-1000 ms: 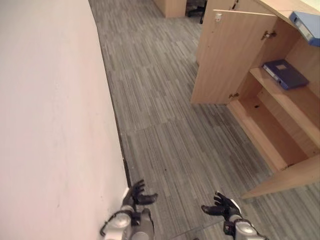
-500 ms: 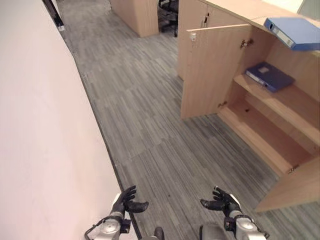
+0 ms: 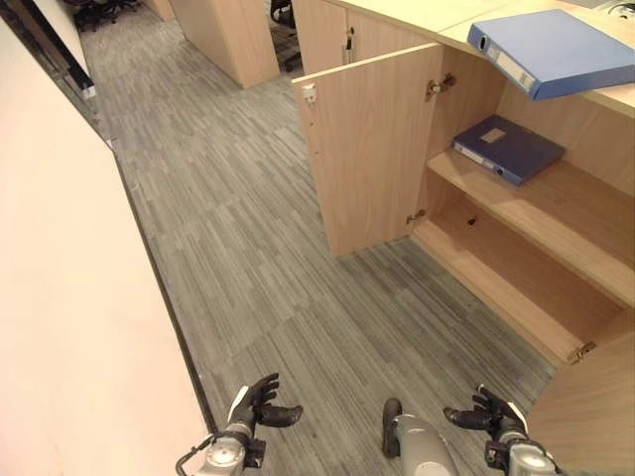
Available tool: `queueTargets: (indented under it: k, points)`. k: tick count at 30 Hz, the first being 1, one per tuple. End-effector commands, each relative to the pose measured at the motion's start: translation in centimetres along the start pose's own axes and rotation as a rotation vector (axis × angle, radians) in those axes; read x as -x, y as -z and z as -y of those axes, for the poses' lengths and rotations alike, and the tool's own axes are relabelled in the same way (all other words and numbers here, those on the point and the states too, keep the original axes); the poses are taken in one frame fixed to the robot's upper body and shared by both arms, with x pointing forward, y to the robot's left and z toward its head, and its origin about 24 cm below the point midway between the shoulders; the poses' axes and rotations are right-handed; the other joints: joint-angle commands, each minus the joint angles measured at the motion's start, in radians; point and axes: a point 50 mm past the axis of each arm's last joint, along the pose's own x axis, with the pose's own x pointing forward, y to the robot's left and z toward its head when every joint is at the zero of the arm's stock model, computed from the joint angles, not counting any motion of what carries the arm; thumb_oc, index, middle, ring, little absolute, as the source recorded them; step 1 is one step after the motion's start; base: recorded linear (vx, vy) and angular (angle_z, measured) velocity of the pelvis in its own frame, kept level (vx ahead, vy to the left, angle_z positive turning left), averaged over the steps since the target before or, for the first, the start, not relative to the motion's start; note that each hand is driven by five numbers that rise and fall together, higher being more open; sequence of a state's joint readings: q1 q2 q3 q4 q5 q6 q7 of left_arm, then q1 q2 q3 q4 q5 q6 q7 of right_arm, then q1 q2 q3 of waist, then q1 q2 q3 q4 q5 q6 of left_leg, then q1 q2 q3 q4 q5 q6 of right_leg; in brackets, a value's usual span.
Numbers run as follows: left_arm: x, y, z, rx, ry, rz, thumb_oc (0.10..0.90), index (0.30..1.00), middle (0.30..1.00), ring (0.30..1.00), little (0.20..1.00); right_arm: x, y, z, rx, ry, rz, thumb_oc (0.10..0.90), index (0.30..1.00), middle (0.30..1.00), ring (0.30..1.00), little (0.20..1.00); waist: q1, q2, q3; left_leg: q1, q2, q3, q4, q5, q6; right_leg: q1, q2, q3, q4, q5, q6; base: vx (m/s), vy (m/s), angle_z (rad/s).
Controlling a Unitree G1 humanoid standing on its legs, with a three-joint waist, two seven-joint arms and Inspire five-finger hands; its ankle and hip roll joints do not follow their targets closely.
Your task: Put the empty folder in the office cabinet
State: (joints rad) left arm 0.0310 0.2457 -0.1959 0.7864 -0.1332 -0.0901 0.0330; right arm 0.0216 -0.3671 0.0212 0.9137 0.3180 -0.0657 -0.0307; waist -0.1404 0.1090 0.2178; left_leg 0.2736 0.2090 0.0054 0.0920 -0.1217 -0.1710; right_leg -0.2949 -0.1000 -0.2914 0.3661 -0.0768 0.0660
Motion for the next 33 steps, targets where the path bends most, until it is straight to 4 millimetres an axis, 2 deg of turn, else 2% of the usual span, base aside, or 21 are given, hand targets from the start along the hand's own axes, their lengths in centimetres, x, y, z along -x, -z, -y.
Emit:
queueTargets:
  k: [1, 3, 5, 6, 8, 10, 12, 13, 15, 16, 17, 18, 19, 20, 21, 23, 24, 26, 28, 30, 33]
  points:
    - [0.1, -1.1, -1.8, -0.038, -0.039, 0.068, 0.800, 0.900, 0.900, 0.900, 0.900, 0.5, -0.2, 0.1, 0.012, -0.019, 0.059, 0.800, 0.900, 0.900, 0.900, 0.900, -0.028, 0.005, -0.058, -0.009, -0.026, -0.006, 0.106, 0.089, -0.004, 0.112, -0.021, 0.138, -0.376, 0.178, 0.053, 0.14, -0.196, 0.28]
    - [-0.3, -1.7, -1.0, -0.069, -0.007, 0.082, 0.800, 0.900, 0.900, 0.900, 0.900, 0.5, -1.9, 0.5, 0.070, -0.037, 0.124, 0.800, 0.900, 0.900, 0.900, 0.900, -0.029, -0.011, -0.055, -0.055, -0.006, -0.017, 0.264, 0.230, -0.008, 0.184, 0.018, 0.155, -0.390, 0.124, 0.002, 0.30, -0.326, -0.09]
    - [-0.3, -1.7, -0.9, -0.075, 0.001, 0.079, 0.800, 0.900, 0.900, 0.900, 0.900, 0.6, -2.4, 0.6, 0.088, -0.039, 0.142, 0.800, 0.900, 0.900, 0.900, 0.900, -0.028, -0.018, -0.053, -0.063, -0.006, -0.017, 0.313, 0.249, -0.004, 0.212, 0.029, 0.162, -0.394, 0.106, -0.011, 0.39, -0.331, -0.34]
    - [-0.5, -1.9, -0.6, -0.070, 0.001, 0.079, 0.800, 0.900, 0.900, 0.900, 0.900, 0.5, -3.1, 1.0, 0.099, -0.031, 0.164, 0.800, 0.900, 0.900, 0.900, 0.900, -0.023, -0.040, -0.043, -0.084, -0.021, -0.021, 0.435, 0.284, 0.002, 0.257, 0.038, 0.187, -0.398, 0.086, -0.032, 0.50, -0.393, -0.50]
    - [-0.6, -1.8, -0.3, -0.067, 0.003, 0.074, 0.800, 0.900, 0.900, 0.900, 0.900, 0.4, -3.4, 1.0, 0.099, -0.031, 0.172, 0.800, 0.900, 0.900, 0.900, 0.900, -0.020, -0.051, -0.038, -0.092, -0.033, -0.023, 0.473, 0.289, 0.007, 0.272, 0.037, 0.197, -0.399, 0.082, -0.038, 0.27, -0.218, -0.65]
    - [-0.8, -2.2, 0.0, -0.072, 0.001, 0.079, 0.800, 0.900, 0.900, 0.900, 0.900, 0.2, -4.4, 0.7, 0.098, -0.032, 0.197, 0.800, 0.900, 0.900, 0.900, 0.900, -0.003, -0.086, -0.024, -0.169, -0.062, -0.015, 0.556, 0.237, 0.030, 0.305, 0.026, 0.236, -0.404, 0.068, -0.042, 0.23, -0.167, -0.58]
    - [-0.9, -2.7, 0.4, -0.071, 0.017, 0.102, 0.800, 0.900, 0.900, 0.900, 0.900, 0.1, -5.2, 0.2, 0.089, -0.051, 0.228, 0.800, 0.900, 0.900, 0.900, 0.900, 0.031, -0.104, -0.011, -0.268, -0.087, 0.003, 0.566, 0.176, 0.050, 0.354, 0.031, 0.292, -0.412, 0.050, -0.041, 0.36, -0.135, -0.76]
    - [-0.8, -2.8, 0.5, -0.070, 0.022, 0.110, 0.800, 0.900, 0.900, 0.900, 0.900, 0.1, -5.6, -0.2, 0.089, -0.066, 0.243, 0.800, 0.900, 0.900, 0.900, 0.900, 0.050, -0.109, -0.004, -0.333, -0.095, 0.013, 0.468, 0.138, 0.061, 0.389, 0.033, 0.333, -0.414, 0.032, -0.035, 0.32, -0.056, -1.21]
    - [-0.8, -2.8, 0.5, -0.070, 0.022, 0.109, 0.800, 0.900, 0.900, 0.900, 0.900, 0.1, -5.5, -0.2, 0.089, -0.065, 0.243, 0.800, 0.900, 0.900, 0.900, 0.900, 0.056, -0.108, -0.001, -0.325, -0.093, 0.018, 0.468, 0.131, 0.062, 0.396, 0.034, 0.339, -0.416, 0.030, -0.034, 0.24, 0.024, -0.81]
    - [-0.7, -2.4, 0.5, -0.070, 0.022, 0.097, 0.800, 0.900, 0.900, 0.900, 0.900, 0.3, -5.6, -0.5, 0.097, -0.082, 0.252, 0.800, 0.900, 0.900, 0.900, 0.900, 0.082, -0.093, 0.011, -0.368, -0.097, 0.019, 0.239, 0.126, 0.063, 0.445, 0.046, 0.383, -0.418, -0.002, -0.023, 0.38, 0.081, -0.51]
    - [-0.7, -2.2, 0.6, -0.063, 0.023, 0.090, 0.800, 0.900, 0.900, 0.900, 0.900, 0.3, -5.5, -0.7, 0.103, -0.088, 0.251, 0.800, 0.900, 0.900, 0.900, 0.900, 0.094, -0.082, 0.010, -0.379, -0.112, 0.000, 0.139, 0.140, 0.062, 0.463, 0.056, 0.402, -0.418, -0.015, -0.022, 0.53, 0.084, -0.40]
    - [-0.6, -2.0, 0.6, -0.048, 0.017, 0.083, 0.800, 0.900, 0.900, 0.900, 0.900, 0.3, -5.5, -1.0, 0.120, -0.098, 0.250, 0.800, 0.900, 0.900, 0.900, 0.900, 0.111, -0.070, 0.014, -0.393, -0.137, -0.040, 0.057, 0.173, 0.064, 0.484, 0.073, 0.430, -0.413, -0.028, -0.026, 0.54, -0.022, -1.08]
    - [-0.5, -1.4, 0.8, -0.026, 0.016, 0.066, 0.800, 0.900, 0.900, 0.900, 0.900, 0.1, -5.1, -1.9, 0.166, -0.126, 0.231, 0.800, 0.900, 0.900, 0.900, 0.900, 0.145, -0.048, 0.017, -0.441, -0.178, -0.136, -0.058, 0.229, 0.064, 0.512, 0.110, 0.494, -0.397, -0.047, -0.038, 0.43, -0.045, -1.32]
    - [-0.5, -1.4, 0.8, -0.026, 0.015, 0.065, 0.800, 0.900, 0.900, 0.900, 0.900, 0.1, -5.1, -1.9, 0.166, -0.127, 0.231, 0.800, 0.900, 0.900, 0.900, 0.900, 0.145, -0.053, 0.019, -0.432, -0.182, -0.134, -0.066, 0.230, 0.065, 0.517, 0.105, 0.495, -0.394, -0.054, -0.039, 0.44, -0.090, -1.80]
    - [-0.5, -0.9, 0.9, -0.023, 0.012, 0.047, 0.800, 0.900, 0.900, 0.900, 0.900, 0.1, -4.6, -2.4, 0.192, -0.139, 0.211, 0.800, 0.900, 0.900, 0.900, 0.900, 0.158, -0.045, 0.026, -0.481, -0.203, -0.173, -0.102, 0.241, 0.061, 0.538, 0.126, 0.542, -0.386, -0.063, -0.046, 0.29, -0.072, -1.33]
    - [-0.3, -0.1, 0.9, -0.028, 0.011, 0.016, 0.800, 0.900, 0.900, 0.900, 0.900, 0.1, -3.8, -3.1, 0.214, -0.160, 0.184, 0.800, 0.900, 0.900, 0.900, 0.900, 0.171, -0.048, 0.033, -0.520, -0.228, -0.177, -0.139, 0.257, 0.061, 0.564, 0.144, 0.611, -0.371, -0.084, -0.058, 0.44, -0.075, -1.23]
    - [-0.2, 0.7, 0.9, -0.027, 0.007, -0.022, 0.800, 0.900, 0.900, 0.900, 0.900, 0.1, -3.4, -3.8, 0.225, -0.182, 0.170, 0.800, 0.900, 0.900, 0.900, 0.900, 0.186, -0.047, 0.030, -0.530, -0.237, -0.178, -0.129, 0.273, 0.068, 0.591, 0.156, 0.680, -0.367, -0.105, -0.061, 0.36, -0.017, -0.97]
    - [0.0, 1.7, 0.8, -0.031, 0.003, -0.057, 0.800, 0.900, 0.900, 0.900, 0.900, 0.2, -3.1, -4.1, 0.231, -0.194, 0.164, 0.800, 0.900, 0.900, 0.900, 0.900, 0.195, -0.046, 0.019, -0.515, -0.237, -0.204, -0.137, 0.269, 0.073, 0.595, 0.160, 0.718, -0.360, -0.113, -0.059, 0.30, 0.035, -1.38]
    - [0.3, 2.8, 0.9, -0.056, 0.005, -0.105, 0.800, 0.900, 0.900, 0.900, 0.900, 0.4, -2.4, -4.6, 0.241, -0.218, 0.149, 0.800, 0.900, 0.900, 0.900, 0.900, 0.199, -0.041, -0.002, -0.494, -0.235, -0.244, -0.133, 0.298, 0.076, 0.617, 0.150, 0.763, -0.352, -0.135, -0.052, 0.40, 0.095, -1.31]
    - [0.6, 4.1, 0.2, -0.109, -0.011, -0.162, 0.800, 0.900, 0.900, 0.900, 0.900, 0.5, -2.3, -5.1, 0.253, -0.241, 0.145, 0.800, 0.900, 0.900, 0.900, 0.900, 0.198, -0.058, -0.034, -0.480, -0.233, -0.225, -0.127, 0.311, 0.088, 0.627, 0.115, 0.803, -0.317, -0.144, -0.031, 0.48, 0.109, -1.11]
    - [0.8, 4.6, -0.5, -0.136, -0.030, -0.191, 0.800, 0.900, 0.900, 0.900, 0.900, 0.5, -2.2, -5.4, 0.259, -0.255, 0.142, 0.800, 0.900, 0.900, 0.900, 0.900, 0.197, -0.078, -0.057, -0.470, -0.240, -0.190, -0.129, 0.298, 0.098, 0.617, 0.089, 0.811, -0.288, -0.136, -0.011, 0.27, 0.055, -1.03]
